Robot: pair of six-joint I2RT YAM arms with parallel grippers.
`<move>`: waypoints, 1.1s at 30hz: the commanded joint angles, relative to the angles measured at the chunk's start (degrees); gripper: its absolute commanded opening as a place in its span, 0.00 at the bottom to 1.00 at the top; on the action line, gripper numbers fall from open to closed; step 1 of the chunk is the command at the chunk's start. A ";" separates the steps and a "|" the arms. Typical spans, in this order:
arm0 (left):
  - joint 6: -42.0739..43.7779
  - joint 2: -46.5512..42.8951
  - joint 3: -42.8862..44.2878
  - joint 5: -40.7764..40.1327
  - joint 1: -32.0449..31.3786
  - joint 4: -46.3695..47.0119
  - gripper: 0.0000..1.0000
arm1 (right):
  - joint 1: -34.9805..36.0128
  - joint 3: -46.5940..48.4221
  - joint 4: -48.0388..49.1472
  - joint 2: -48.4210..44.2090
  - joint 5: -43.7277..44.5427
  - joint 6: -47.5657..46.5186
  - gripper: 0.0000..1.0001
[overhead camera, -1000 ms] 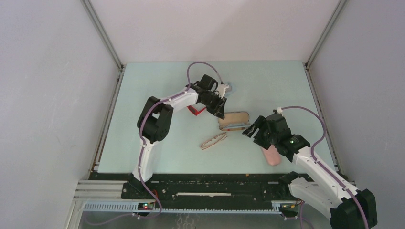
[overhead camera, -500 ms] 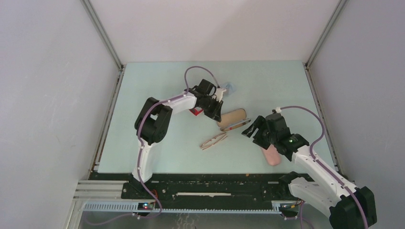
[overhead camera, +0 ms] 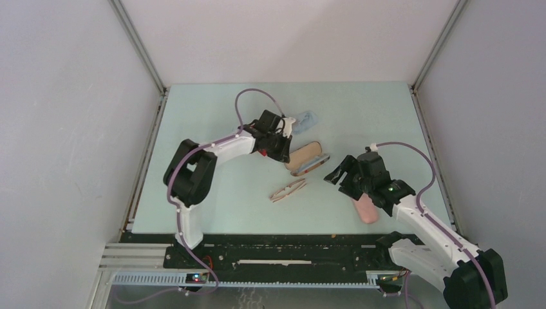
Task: Organize the sunglasses
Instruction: Adjust the sunglasses case at the center of the board.
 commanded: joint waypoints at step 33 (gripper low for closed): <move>-21.15 -41.25 -27.11 -43.93 -0.49 -3.49 0.00 | 21.79 20.87 -0.40 44.22 2.60 41.95 0.82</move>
